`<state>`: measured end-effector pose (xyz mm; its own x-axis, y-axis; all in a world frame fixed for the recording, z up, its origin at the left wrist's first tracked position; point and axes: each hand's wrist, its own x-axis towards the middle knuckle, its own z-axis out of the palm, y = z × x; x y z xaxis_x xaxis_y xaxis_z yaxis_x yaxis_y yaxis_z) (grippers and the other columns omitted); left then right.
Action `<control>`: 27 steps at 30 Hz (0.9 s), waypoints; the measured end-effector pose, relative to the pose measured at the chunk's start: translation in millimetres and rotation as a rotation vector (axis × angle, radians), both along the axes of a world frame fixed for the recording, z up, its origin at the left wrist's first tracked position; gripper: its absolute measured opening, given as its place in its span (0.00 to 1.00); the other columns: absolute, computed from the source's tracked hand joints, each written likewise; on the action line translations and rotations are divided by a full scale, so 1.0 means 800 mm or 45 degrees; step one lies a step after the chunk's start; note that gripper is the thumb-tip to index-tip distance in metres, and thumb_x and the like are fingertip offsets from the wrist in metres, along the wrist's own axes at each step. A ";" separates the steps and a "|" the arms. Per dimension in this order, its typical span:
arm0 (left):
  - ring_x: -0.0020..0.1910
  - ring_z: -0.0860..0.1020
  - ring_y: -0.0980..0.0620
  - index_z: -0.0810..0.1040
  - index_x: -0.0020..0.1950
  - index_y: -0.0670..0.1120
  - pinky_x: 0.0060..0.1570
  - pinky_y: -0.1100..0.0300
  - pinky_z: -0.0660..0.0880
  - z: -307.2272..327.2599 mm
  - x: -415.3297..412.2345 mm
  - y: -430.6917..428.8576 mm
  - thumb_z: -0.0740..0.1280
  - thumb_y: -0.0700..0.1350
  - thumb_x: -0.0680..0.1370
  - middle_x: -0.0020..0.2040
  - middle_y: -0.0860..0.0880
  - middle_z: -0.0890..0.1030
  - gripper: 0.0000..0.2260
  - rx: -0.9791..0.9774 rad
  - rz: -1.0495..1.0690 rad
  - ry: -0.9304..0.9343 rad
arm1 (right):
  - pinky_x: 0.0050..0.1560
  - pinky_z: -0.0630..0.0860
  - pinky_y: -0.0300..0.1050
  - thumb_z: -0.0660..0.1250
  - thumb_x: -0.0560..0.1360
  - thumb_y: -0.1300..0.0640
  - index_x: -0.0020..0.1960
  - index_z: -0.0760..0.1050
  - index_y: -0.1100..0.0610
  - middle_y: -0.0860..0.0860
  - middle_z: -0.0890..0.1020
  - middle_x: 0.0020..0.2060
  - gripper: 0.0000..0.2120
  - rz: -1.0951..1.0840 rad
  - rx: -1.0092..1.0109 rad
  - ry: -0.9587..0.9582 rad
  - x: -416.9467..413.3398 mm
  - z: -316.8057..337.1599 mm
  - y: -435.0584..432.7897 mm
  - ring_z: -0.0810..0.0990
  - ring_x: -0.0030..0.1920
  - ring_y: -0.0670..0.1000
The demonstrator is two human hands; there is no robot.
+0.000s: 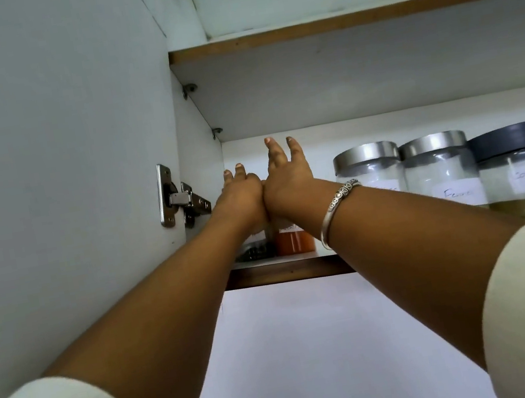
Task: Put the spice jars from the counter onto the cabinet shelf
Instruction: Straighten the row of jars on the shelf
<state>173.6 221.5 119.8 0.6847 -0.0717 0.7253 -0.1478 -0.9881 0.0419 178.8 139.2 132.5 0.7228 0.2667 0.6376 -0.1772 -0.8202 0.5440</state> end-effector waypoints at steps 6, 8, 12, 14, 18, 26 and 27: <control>0.76 0.52 0.41 0.65 0.70 0.41 0.72 0.51 0.55 0.001 -0.059 -0.029 0.69 0.43 0.74 0.75 0.39 0.57 0.27 0.052 -0.122 0.076 | 0.71 0.36 0.65 0.59 0.77 0.46 0.75 0.57 0.57 0.62 0.46 0.76 0.31 0.185 -0.004 0.007 -0.048 -0.002 -0.043 0.31 0.73 0.61; 0.74 0.58 0.42 0.65 0.70 0.41 0.70 0.53 0.60 0.002 -0.077 -0.049 0.70 0.43 0.74 0.74 0.40 0.62 0.27 0.031 -0.177 0.067 | 0.72 0.36 0.64 0.58 0.77 0.45 0.75 0.57 0.57 0.61 0.47 0.76 0.31 0.261 0.020 -0.002 -0.062 -0.001 -0.067 0.32 0.74 0.60; 0.65 0.71 0.42 0.56 0.74 0.41 0.52 0.59 0.69 0.012 -0.106 -0.090 0.66 0.38 0.75 0.68 0.40 0.70 0.31 -0.072 -0.280 0.008 | 0.73 0.37 0.62 0.58 0.76 0.44 0.77 0.51 0.56 0.60 0.48 0.76 0.34 0.424 0.104 -0.096 -0.085 0.007 -0.120 0.37 0.76 0.58; 0.64 0.72 0.42 0.53 0.75 0.42 0.51 0.59 0.69 0.016 -0.117 -0.112 0.64 0.39 0.76 0.68 0.40 0.70 0.31 -0.067 -0.304 0.000 | 0.73 0.38 0.61 0.56 0.76 0.43 0.77 0.50 0.56 0.58 0.51 0.76 0.34 0.471 0.155 -0.106 -0.093 0.010 -0.147 0.40 0.76 0.57; 0.63 0.72 0.43 0.61 0.72 0.44 0.55 0.56 0.70 0.019 -0.131 -0.154 0.62 0.43 0.78 0.67 0.43 0.72 0.24 0.003 -0.350 0.003 | 0.73 0.45 0.63 0.50 0.77 0.37 0.75 0.54 0.55 0.58 0.55 0.75 0.33 0.454 0.254 -0.008 -0.111 0.007 -0.201 0.58 0.74 0.60; 0.45 0.75 0.44 0.78 0.52 0.41 0.37 0.57 0.70 0.023 -0.133 -0.198 0.62 0.38 0.76 0.44 0.44 0.77 0.08 0.169 -0.067 -0.107 | 0.42 0.69 0.45 0.58 0.79 0.55 0.49 0.74 0.63 0.58 0.78 0.48 0.12 0.496 0.449 0.086 -0.133 0.007 -0.255 0.76 0.48 0.57; 0.46 0.76 0.43 0.79 0.53 0.42 0.40 0.56 0.72 0.025 -0.132 -0.197 0.62 0.38 0.76 0.47 0.44 0.79 0.09 0.172 -0.060 -0.119 | 0.42 0.71 0.46 0.59 0.78 0.56 0.50 0.75 0.63 0.58 0.80 0.48 0.12 0.497 0.456 0.080 -0.133 0.009 -0.255 0.76 0.47 0.57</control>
<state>67.8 63.7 139.7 0.6086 -0.2033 0.7670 -0.1911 -0.9757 -0.1070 72.3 -65.0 139.8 0.6529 0.2970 0.6968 0.2023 -0.9549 0.2174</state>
